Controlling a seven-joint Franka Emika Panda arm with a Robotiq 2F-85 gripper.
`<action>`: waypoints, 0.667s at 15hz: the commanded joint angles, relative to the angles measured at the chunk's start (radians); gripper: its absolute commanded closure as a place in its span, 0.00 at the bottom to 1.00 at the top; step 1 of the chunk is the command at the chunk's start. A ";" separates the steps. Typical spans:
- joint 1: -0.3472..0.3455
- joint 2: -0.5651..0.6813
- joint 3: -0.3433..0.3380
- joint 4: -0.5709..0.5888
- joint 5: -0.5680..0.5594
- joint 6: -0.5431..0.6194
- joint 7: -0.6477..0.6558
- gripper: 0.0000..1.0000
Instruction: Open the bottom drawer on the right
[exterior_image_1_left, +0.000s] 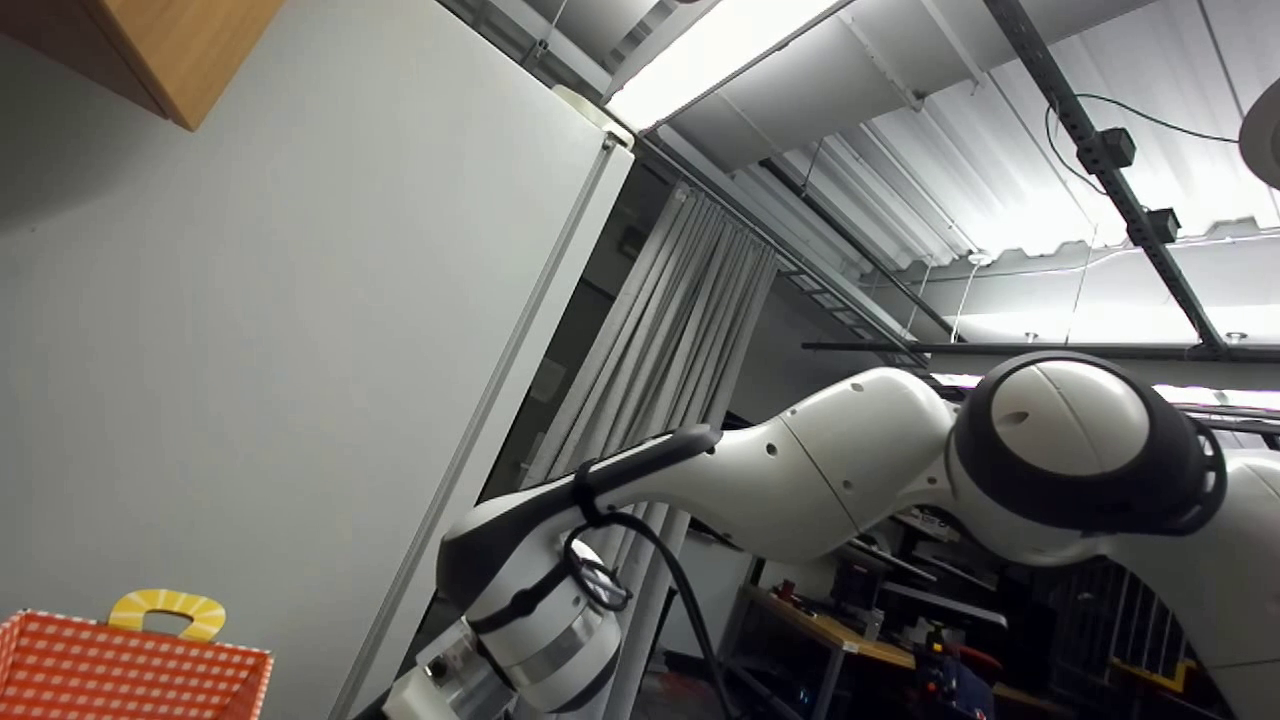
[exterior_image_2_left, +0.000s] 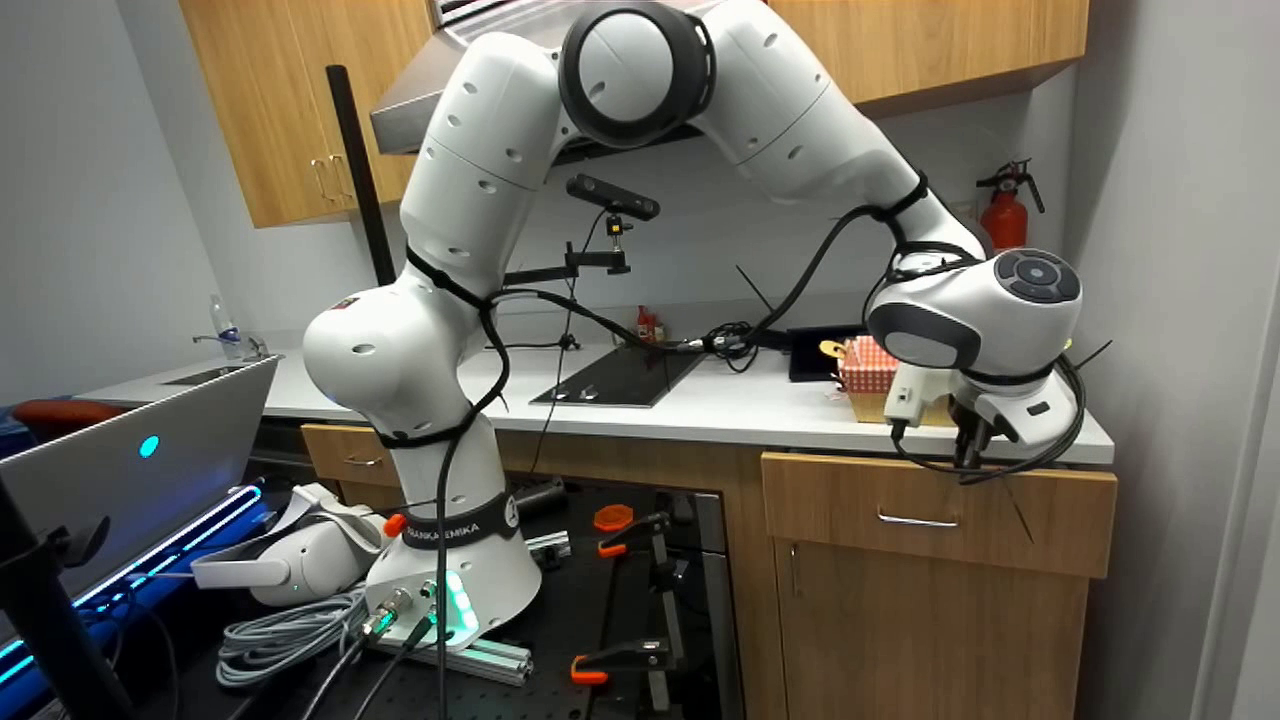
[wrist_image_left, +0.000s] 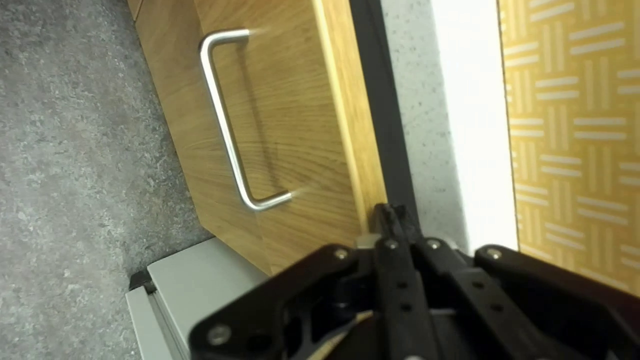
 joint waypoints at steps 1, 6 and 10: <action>0.012 0.002 0.001 0.020 0.041 -0.018 0.005 1.00; 0.012 0.006 0.008 -0.003 0.058 -0.005 -0.025 1.00; 0.024 0.005 -0.018 -0.027 0.022 -0.011 -0.019 1.00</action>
